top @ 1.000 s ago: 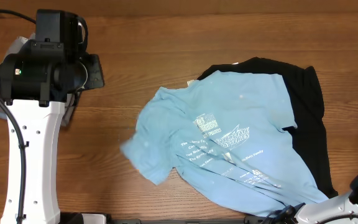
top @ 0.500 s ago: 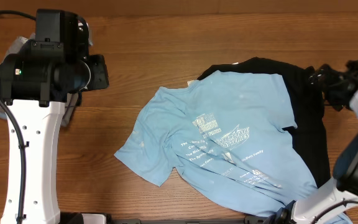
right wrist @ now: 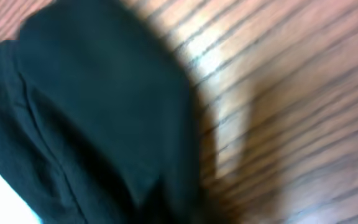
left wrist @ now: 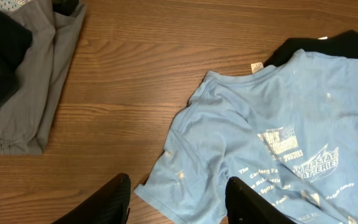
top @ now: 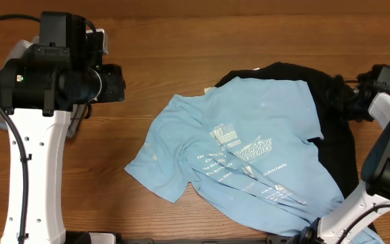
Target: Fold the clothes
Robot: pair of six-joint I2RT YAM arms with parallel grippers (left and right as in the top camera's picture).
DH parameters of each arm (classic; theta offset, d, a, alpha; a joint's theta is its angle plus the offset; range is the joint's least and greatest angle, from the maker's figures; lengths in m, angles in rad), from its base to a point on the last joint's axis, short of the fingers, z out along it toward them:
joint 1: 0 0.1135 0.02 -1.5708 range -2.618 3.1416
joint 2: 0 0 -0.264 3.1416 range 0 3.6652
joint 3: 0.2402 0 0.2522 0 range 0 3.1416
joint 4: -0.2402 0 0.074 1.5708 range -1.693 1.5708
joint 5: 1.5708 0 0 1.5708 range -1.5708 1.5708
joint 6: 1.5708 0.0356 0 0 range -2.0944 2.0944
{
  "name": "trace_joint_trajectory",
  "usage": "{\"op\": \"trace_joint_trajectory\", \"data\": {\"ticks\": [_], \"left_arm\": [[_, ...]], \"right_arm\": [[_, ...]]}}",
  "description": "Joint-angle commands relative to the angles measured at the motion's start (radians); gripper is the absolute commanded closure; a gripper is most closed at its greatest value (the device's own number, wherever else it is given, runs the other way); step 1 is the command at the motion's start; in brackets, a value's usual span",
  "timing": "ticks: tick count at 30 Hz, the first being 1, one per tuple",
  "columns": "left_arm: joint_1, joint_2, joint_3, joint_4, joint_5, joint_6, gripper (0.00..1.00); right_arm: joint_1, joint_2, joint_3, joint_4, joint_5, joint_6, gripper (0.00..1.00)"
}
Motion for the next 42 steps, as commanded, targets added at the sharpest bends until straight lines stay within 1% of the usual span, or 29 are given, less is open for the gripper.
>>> {"op": "trace_joint_trajectory", "data": {"ticks": [1,4,8,14,16,18,21,22,24,25,26,30,33,35,39,42], "left_arm": [[0.002,0.020,0.015,0.000,0.047,0.033,0.48],[-0.013,0.041,0.002,0.000,0.117,0.066,0.49],[-0.064,0.081,-0.014,0.003,0.127,0.080,0.48],[-0.178,0.175,-0.033,0.005,0.109,0.087,0.44],[-0.211,0.219,-0.038,0.010,0.105,0.087,0.44],[-0.242,0.270,-0.040,0.029,0.104,0.087,0.44],[-0.280,0.354,-0.040,0.089,0.105,0.086,0.39],[-0.290,0.382,-0.040,0.108,0.105,0.086,0.39],[-0.307,0.446,-0.040,0.149,0.106,0.078,0.39],[-0.313,0.474,-0.040,0.168,0.113,0.074,0.37],[-0.319,0.505,-0.040,0.193,0.125,0.075,0.36],[-0.341,0.607,-0.040,0.286,0.144,0.075,0.32],[-0.354,0.674,-0.040,0.355,0.133,0.074,0.32],[-0.361,0.731,-0.040,0.415,0.078,0.052,0.32],[-0.364,0.783,-0.040,0.460,0.035,0.052,0.32],[-0.364,0.808,-0.040,0.470,0.009,0.052,0.29]], "right_arm": [[-0.006,0.017,0.052,-0.049,0.117,0.116,0.96],[-0.045,-0.031,0.164,-0.099,0.212,0.116,0.96],[-0.123,-0.065,0.371,-0.194,0.362,0.116,0.96],[-0.266,-0.065,0.599,-0.296,0.374,0.162,0.96],[-0.301,-0.065,0.628,-0.312,0.383,0.180,0.96],[-0.328,-0.066,0.633,-0.324,0.352,0.189,0.96],[-0.350,-0.064,0.629,-0.348,0.324,0.223,0.96],[-0.352,-0.064,0.629,-0.353,0.327,0.224,0.83],[-0.357,-0.065,0.630,-0.356,0.326,0.226,0.44],[-0.357,-0.066,0.630,-0.359,0.324,0.229,0.32],[-0.357,-0.067,0.630,-0.361,0.318,0.229,0.27],[-0.357,-0.075,0.630,-0.367,0.182,0.228,0.25],[-0.350,-0.089,0.630,-0.389,0.071,0.228,0.25],[-0.343,-0.108,0.630,-0.425,-0.002,0.227,0.25],[-0.341,-0.130,0.630,-0.468,-0.075,0.227,0.24],[-0.341,-0.138,0.630,-0.489,-0.116,0.227,0.24]]}}
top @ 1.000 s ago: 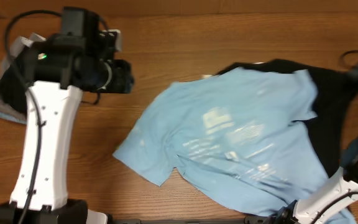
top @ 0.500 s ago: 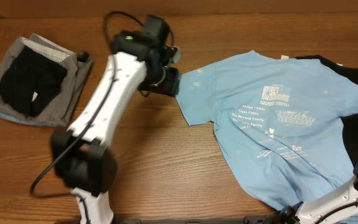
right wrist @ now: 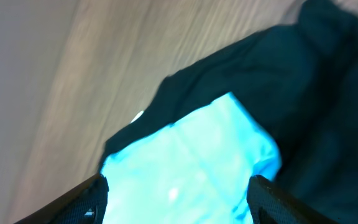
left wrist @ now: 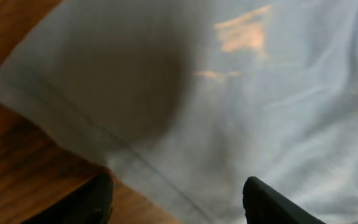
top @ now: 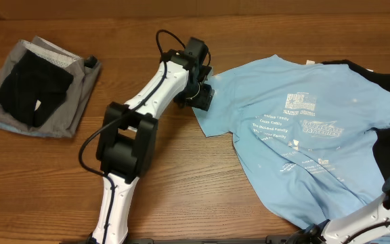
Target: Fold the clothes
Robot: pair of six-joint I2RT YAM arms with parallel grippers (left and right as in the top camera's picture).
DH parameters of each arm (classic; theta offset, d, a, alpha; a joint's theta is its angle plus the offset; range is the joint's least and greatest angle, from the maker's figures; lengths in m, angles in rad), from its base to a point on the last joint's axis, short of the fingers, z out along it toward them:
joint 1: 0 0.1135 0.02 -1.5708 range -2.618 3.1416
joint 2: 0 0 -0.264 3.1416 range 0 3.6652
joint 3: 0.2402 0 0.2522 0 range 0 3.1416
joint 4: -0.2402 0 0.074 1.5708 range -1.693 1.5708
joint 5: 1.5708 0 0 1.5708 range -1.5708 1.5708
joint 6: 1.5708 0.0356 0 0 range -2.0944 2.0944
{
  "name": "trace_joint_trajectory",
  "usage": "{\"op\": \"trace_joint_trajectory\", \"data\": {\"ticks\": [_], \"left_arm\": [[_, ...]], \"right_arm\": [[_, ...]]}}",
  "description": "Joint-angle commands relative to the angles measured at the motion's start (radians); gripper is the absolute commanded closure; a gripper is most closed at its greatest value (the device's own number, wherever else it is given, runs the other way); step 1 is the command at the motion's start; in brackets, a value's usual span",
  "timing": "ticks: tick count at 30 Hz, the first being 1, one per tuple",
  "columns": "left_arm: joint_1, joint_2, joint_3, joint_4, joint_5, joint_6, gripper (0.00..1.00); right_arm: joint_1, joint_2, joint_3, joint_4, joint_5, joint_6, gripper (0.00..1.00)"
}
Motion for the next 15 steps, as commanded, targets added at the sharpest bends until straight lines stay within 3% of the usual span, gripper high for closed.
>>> {"op": "trace_joint_trajectory", "data": {"ticks": [1,4,5,6,10,15], "left_arm": [[-0.003,0.039,-0.003,0.010,-0.073,-0.014,0.28],[-0.004,0.063,-0.003,0.021,-0.081,-0.014,0.29],[-0.005,0.073,-0.003,0.024,-0.080,-0.014,0.36],[-0.006,0.080,-0.003,0.026,-0.078,-0.014,0.45],[-0.009,0.095,-0.003,0.008,-0.066,-0.015,0.95],[0.016,0.046,0.058,-0.114,-0.100,-0.054,0.96]], "right_arm": [[0.001,-0.066,0.021,-0.016,-0.112,0.005,0.24],[0.001,-0.066,0.021,-0.038,-0.145,0.005,0.25],[0.001,-0.066,0.021,-0.047,-0.152,0.005,0.25],[0.003,-0.066,0.021,-0.056,-0.154,0.005,0.25],[0.008,-0.066,0.021,-0.086,-0.151,0.005,0.25],[0.013,-0.066,0.019,-0.089,-0.150,0.005,0.25]]}}
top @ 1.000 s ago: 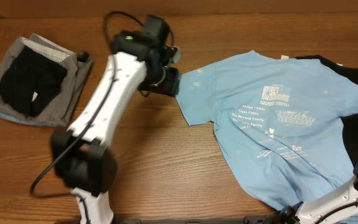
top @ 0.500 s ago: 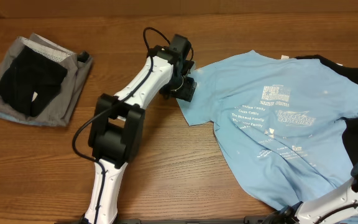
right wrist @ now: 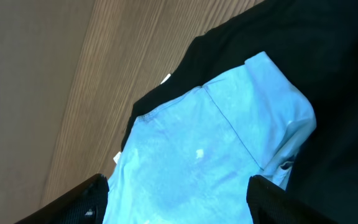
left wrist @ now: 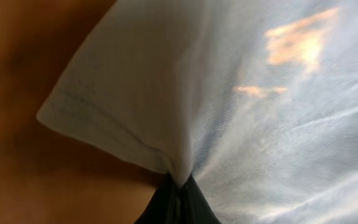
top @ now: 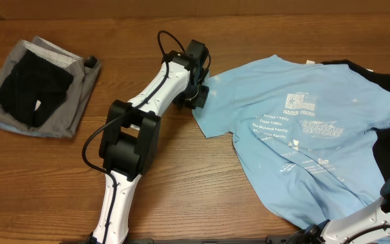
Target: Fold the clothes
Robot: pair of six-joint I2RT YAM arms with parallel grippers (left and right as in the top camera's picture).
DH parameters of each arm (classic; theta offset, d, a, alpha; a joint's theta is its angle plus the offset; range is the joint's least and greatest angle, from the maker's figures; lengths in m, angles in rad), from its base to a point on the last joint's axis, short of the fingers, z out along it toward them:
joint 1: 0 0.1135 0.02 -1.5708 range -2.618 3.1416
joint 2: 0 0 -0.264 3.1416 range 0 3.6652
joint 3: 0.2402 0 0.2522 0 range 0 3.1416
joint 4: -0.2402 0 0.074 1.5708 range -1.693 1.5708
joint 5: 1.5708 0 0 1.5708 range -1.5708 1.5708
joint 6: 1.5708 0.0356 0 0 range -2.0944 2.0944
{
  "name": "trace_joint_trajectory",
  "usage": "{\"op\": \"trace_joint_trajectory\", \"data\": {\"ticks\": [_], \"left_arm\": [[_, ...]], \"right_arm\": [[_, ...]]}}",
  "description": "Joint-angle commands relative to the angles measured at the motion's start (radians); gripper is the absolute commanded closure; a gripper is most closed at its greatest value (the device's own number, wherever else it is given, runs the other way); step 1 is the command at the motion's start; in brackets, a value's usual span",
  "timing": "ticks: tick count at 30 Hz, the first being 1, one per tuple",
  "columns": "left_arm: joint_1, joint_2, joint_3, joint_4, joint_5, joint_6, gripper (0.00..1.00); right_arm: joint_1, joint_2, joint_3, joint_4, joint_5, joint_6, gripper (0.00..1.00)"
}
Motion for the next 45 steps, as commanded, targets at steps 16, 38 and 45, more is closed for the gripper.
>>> {"op": "trace_joint_trajectory", "data": {"ticks": [16,38,45], "left_arm": [[0.301,-0.322,0.186,-0.331,-0.258,-0.033,0.96],[0.329,-0.327,0.186,-0.358,-0.272,-0.021,0.96],[0.369,-0.327,0.186,-0.389,-0.380,-0.022,0.96]], "right_arm": [[0.070,0.038,-0.218,0.034,0.251,0.004,0.21],[0.187,0.087,-0.563,0.468,0.075,-0.224,0.96],[0.031,0.076,-0.208,0.301,0.315,-0.143,0.96]]}}
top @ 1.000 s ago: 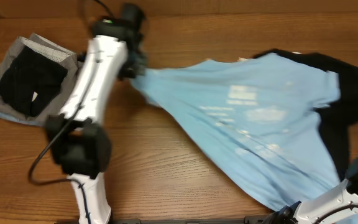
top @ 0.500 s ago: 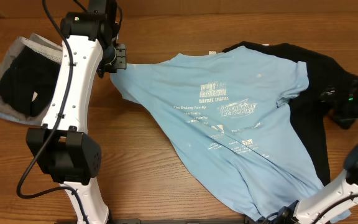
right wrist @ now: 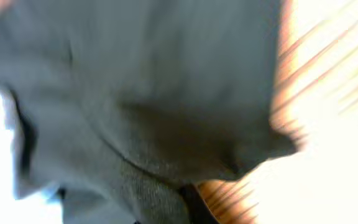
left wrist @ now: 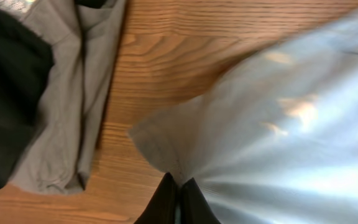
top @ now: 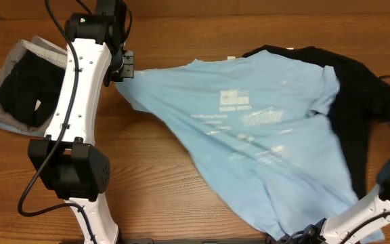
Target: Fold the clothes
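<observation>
A light blue T-shirt (top: 249, 129) with white print lies stretched across the table's middle. My left gripper (top: 124, 68) is shut on its left sleeve at the far left; in the left wrist view the fingers (left wrist: 179, 193) pinch that sleeve's hem (left wrist: 160, 149). A black garment (top: 354, 102) lies partly under the shirt on the right. At the right edge, my right gripper is on the black cloth. The blurred right wrist view is filled with this dark fabric (right wrist: 166, 93), which is bunched at the gripper (right wrist: 191, 208).
A folded pile of grey and black clothes (top: 36, 85) sits at the far left, close beside the held sleeve, and shows in the left wrist view (left wrist: 61, 93). Bare wood (top: 147, 190) lies in front of the shirt.
My left gripper, still shut on the sleeve, has moved from the table's middle to the far left, and the shirt is drawn out leftward. My right gripper, open and off the overhead view before, now holds the black garment.
First the blue shirt lay crumpled in the middle, my left gripper open above the left side, my right at the black garment. Then the shirt lay further right with my left gripper open at its sleeve, then shut on it. Now the shirt is stretched leftward.
</observation>
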Robot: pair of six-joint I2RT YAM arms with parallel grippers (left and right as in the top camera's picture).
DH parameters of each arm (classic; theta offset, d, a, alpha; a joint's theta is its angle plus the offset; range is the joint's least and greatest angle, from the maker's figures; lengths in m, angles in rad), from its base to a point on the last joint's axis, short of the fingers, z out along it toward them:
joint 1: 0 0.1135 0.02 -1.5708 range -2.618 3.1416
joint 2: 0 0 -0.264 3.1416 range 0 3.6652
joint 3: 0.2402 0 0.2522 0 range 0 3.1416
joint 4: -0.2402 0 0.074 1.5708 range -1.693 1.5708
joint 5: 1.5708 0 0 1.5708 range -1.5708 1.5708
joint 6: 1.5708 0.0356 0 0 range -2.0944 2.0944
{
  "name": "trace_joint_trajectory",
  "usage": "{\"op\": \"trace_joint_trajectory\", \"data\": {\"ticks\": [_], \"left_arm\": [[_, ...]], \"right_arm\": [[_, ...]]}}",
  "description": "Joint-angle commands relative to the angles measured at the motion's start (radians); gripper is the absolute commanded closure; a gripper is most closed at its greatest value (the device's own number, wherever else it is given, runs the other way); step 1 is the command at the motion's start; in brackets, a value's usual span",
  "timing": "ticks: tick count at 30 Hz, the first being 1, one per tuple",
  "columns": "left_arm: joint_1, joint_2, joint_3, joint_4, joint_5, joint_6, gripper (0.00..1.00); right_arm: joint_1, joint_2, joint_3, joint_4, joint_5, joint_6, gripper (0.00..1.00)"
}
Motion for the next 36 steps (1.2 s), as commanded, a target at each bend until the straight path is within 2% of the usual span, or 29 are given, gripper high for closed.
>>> {"op": "trace_joint_trajectory", "data": {"ticks": [1,3,6,12,13,14,15,16,18,20,22,24,25,26,28,30,32,36], "left_arm": [[0.045,-0.004,0.011,-0.012,-0.089,0.000,0.96],[0.072,-0.004,0.011,-0.028,-0.089,-0.004,0.96],[0.112,-0.004,0.011,-0.047,-0.091,-0.003,0.96],[0.180,-0.004,0.011,-0.057,-0.102,-0.004,0.96],[0.185,-0.004,0.011,-0.056,-0.098,-0.004,0.96],[0.190,-0.004,0.011,-0.056,-0.096,-0.004,0.96],[0.194,-0.005,0.011,-0.056,-0.096,-0.004,0.96],[0.195,-0.005,0.012,-0.056,-0.096,-0.004,0.96],[0.197,-0.008,0.012,-0.057,-0.097,-0.004,0.96],[0.197,-0.018,0.013,-0.055,-0.095,-0.008,0.96],[0.197,-0.041,0.013,-0.051,-0.079,-0.007,0.91],[0.196,-0.084,0.013,-0.035,-0.028,-0.006,0.76],[0.196,-0.100,0.013,-0.028,-0.005,-0.002,0.73],[0.196,-0.121,0.013,-0.022,0.027,0.002,0.69],[0.196,-0.159,0.013,-0.019,0.085,0.018,0.63],[0.196,-0.196,0.013,-0.019,0.146,0.024,0.61],[0.194,-0.227,0.013,-0.021,0.204,0.024,0.59],[0.193,-0.267,0.013,-0.026,0.304,0.024,0.55]], "right_arm": [[-0.095,-0.020,0.212,-0.017,0.223,0.059,0.96],[-0.137,-0.020,0.288,-0.045,0.298,0.077,0.96],[-0.193,-0.020,0.360,-0.068,0.307,0.085,0.96],[-0.282,-0.019,0.388,-0.099,0.298,0.136,0.96],[-0.289,-0.019,0.388,-0.103,0.294,0.139,0.90],[-0.293,-0.019,0.388,-0.106,0.290,0.140,0.73],[-0.296,-0.019,0.388,-0.110,0.273,0.143,0.50],[-0.296,-0.019,0.388,-0.113,0.246,0.143,0.39],[-0.296,-0.020,0.388,-0.126,0.183,0.143,0.30],[-0.291,-0.020,0.388,-0.163,0.133,0.142,0.29],[-0.273,-0.019,0.386,-0.261,0.078,0.143,0.29],[-0.239,-0.019,0.362,-0.367,0.005,0.168,0.32],[-0.226,-0.019,0.347,-0.393,-0.010,0.188,0.36],[-0.210,-0.018,0.327,-0.419,-0.021,0.196,0.50],[-0.174,-0.017,0.276,-0.446,-0.024,0.209,0.68],[-0.135,-0.016,0.209,-0.445,-0.033,0.218,0.70],[-0.089,-0.016,0.124,-0.413,-0.056,0.218,0.76],[-0.020,-0.016,-0.042,-0.287,-0.058,0.225,0.96]]}}
